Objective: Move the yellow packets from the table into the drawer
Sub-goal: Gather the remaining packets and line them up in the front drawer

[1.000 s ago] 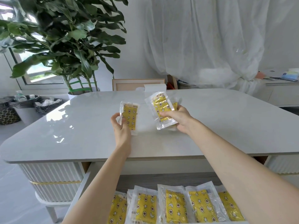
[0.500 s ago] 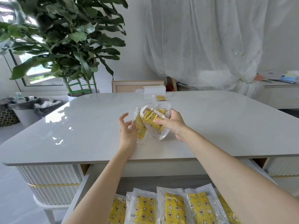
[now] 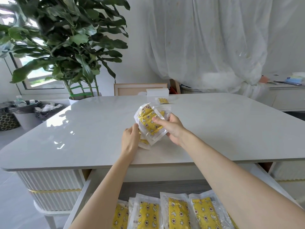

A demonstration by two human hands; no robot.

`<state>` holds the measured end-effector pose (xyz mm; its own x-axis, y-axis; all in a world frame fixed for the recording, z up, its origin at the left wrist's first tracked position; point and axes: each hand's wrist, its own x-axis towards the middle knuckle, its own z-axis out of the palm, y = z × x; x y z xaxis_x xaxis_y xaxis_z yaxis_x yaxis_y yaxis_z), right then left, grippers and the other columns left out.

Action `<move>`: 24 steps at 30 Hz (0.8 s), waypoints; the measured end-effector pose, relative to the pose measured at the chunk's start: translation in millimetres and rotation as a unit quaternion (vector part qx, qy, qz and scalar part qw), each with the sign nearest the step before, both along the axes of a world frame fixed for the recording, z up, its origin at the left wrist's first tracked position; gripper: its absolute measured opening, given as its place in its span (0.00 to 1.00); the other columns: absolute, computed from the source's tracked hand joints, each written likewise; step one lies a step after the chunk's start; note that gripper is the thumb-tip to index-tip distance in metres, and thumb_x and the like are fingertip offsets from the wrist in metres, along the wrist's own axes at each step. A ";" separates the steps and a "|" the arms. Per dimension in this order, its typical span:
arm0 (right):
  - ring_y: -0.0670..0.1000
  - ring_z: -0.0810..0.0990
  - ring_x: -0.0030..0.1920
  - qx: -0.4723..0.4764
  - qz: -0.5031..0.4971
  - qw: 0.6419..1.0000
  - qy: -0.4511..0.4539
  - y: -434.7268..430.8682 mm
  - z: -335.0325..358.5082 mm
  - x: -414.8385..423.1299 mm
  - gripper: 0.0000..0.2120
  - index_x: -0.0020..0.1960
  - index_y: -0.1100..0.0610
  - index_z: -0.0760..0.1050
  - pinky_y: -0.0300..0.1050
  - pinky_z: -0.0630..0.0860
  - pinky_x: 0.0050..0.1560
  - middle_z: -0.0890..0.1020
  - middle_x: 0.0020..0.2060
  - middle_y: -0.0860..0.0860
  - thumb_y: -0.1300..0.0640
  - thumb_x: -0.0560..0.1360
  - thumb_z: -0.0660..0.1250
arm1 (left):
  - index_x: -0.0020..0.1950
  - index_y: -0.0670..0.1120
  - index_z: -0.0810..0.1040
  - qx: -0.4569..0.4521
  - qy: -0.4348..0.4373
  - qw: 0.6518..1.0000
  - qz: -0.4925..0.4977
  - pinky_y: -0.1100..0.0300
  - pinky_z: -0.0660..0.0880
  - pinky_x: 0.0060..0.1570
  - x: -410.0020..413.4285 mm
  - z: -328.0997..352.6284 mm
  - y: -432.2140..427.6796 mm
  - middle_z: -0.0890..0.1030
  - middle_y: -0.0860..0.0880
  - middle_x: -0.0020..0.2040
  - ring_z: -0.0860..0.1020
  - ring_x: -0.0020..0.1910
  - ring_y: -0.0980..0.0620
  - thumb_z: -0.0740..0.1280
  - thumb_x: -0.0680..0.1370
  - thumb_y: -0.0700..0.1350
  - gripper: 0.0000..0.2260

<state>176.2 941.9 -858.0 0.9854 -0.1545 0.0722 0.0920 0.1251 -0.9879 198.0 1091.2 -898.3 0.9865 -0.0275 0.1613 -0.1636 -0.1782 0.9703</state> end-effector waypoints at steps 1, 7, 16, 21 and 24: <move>0.50 0.82 0.50 -0.017 -0.001 1.000 0.003 0.7 -0.1 0.8 0.10 0.50 0.53 0.74 0.43 0.77 0.52 0.83 0.48 0.51 0.60 0.72 0.73 | 0.38 0.40 0.75 -0.012 -0.001 1.000 -0.013 0.56 0.68 0.40 -0.6 0.6 0.2 0.76 0.45 0.36 0.74 0.37 0.50 0.56 0.73 0.62 0.25; 0.53 0.71 0.68 -0.164 0.018 0.984 0.070 1.2 4.3 -3.6 0.23 0.72 0.55 0.67 0.57 0.65 0.70 0.73 0.68 0.51 0.44 0.82 0.53 | 0.42 0.42 0.74 -0.023 -0.066 0.997 0.022 0.58 0.67 0.37 -4.0 -1.1 0.6 0.74 0.48 0.36 0.70 0.36 0.52 0.62 0.79 0.45 0.09; 0.56 0.73 0.67 -0.082 -0.003 0.994 0.066 6.9 17.4 -11.0 0.20 0.68 0.54 0.68 0.54 0.66 0.69 0.74 0.68 0.55 0.47 0.84 0.47 | 0.45 0.46 0.83 -0.066 -0.050 0.997 0.003 0.54 0.76 0.42 -6.6 1.0 0.5 0.83 0.46 0.39 0.78 0.38 0.51 0.67 0.77 0.48 0.08; 0.56 0.74 0.66 -0.026 0.054 0.993 0.097 20.7 11.9 1.2 0.36 0.75 0.55 0.62 0.55 0.71 0.67 0.74 0.68 0.57 0.32 0.76 0.45 | 0.42 0.46 0.83 -0.069 -0.038 0.997 0.026 0.54 0.77 0.44 -7.2 1.8 0.8 0.84 0.45 0.39 0.80 0.39 0.49 0.68 0.76 0.48 0.08; 0.55 0.71 0.69 -0.069 0.107 0.987 0.095 20.7 13.4 -4.1 0.40 0.74 0.59 0.62 0.54 0.65 0.71 0.72 0.69 0.58 0.31 0.75 0.49 | 0.39 0.48 0.82 -0.092 -0.042 0.992 0.074 0.56 0.76 0.42 -10.1 4.0 0.4 0.82 0.46 0.38 0.78 0.37 0.51 0.68 0.76 0.47 0.07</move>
<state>172.1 962.6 -844.6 0.9920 0.0576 -0.1119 -0.1112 -0.0164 -0.9937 188.0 1091.6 -894.3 0.9607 0.1537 0.2312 -0.2297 -0.0277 0.9729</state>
